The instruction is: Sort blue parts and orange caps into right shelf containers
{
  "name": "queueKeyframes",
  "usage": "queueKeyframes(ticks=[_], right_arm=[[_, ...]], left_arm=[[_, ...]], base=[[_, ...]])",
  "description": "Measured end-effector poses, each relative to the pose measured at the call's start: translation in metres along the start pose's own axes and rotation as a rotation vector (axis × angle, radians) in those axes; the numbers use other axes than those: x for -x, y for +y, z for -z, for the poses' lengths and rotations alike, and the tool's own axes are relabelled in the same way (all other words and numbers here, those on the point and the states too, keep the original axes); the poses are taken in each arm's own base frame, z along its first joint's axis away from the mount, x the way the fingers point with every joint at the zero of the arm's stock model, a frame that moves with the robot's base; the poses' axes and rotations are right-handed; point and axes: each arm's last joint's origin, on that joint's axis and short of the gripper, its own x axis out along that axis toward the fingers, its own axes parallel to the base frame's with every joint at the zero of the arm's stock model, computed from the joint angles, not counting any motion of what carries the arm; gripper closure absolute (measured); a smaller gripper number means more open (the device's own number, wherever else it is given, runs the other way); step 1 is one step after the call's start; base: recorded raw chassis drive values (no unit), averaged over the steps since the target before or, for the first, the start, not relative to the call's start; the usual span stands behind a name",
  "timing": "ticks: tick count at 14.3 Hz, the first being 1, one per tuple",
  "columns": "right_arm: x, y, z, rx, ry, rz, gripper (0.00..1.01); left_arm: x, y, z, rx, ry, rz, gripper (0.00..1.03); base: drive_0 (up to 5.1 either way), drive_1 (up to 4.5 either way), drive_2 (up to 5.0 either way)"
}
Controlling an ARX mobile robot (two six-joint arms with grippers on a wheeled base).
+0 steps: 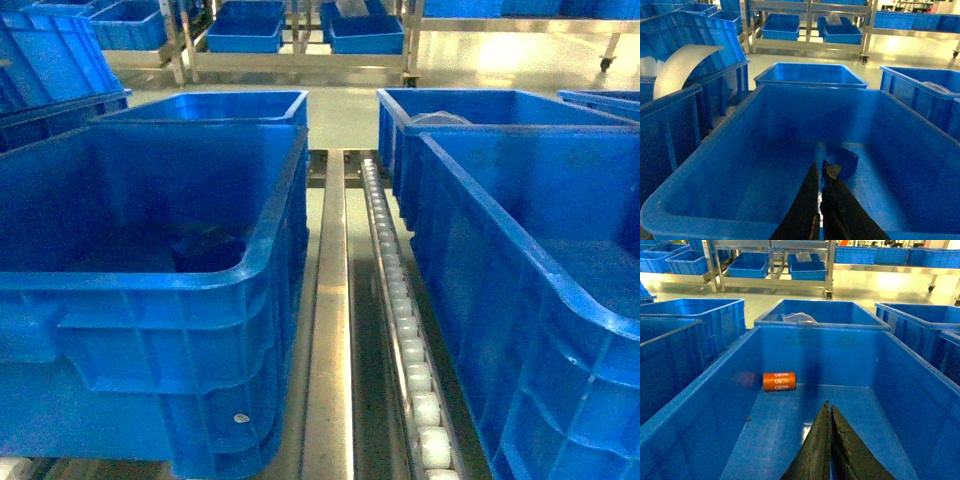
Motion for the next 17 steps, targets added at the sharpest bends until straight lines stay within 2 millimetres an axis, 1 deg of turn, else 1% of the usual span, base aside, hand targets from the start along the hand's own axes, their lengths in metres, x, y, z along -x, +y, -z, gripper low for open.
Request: queueKeyframes(ticks=[2, 3, 4, 5, 7, 17], right_arm=[[0.011, 0.000, 0.005, 0.000, -0.036, 0.000, 1.00], [0.014, 0.000, 0.010, 0.000, -0.009, 0.000, 1.00], [0.018, 0.000, 0.016, 0.000, 0.026, -0.001, 1.00], [0.022, 0.000, 0.012, -0.001, -0.002, 0.000, 1.00], [0.029, 0.000, 0.009, -0.002, -0.015, 0.000, 1.00], [0.049, 0.000, 0.005, -0.002, -0.028, 0.000, 1.00]], left_arm=[[0.011, 0.000, 0.003, 0.000, -0.003, 0.000, 1.01], [0.016, 0.000, 0.008, 0.000, -0.034, 0.001, 1.01], [0.019, 0.000, 0.013, 0.000, -0.005, 0.000, 1.01], [0.023, 0.000, 0.018, 0.000, 0.031, 0.001, 1.01], [0.031, 0.000, 0.011, 0.000, -0.017, 0.000, 1.01], [0.051, 0.000, 0.007, 0.000, -0.025, 0.000, 1.01]], base=[[0.0, 0.00, 0.0], [0.0, 0.00, 0.0], [0.0, 0.00, 0.0], [0.0, 0.00, 0.0], [0.0, 0.00, 0.0], [0.0, 0.00, 0.0]])
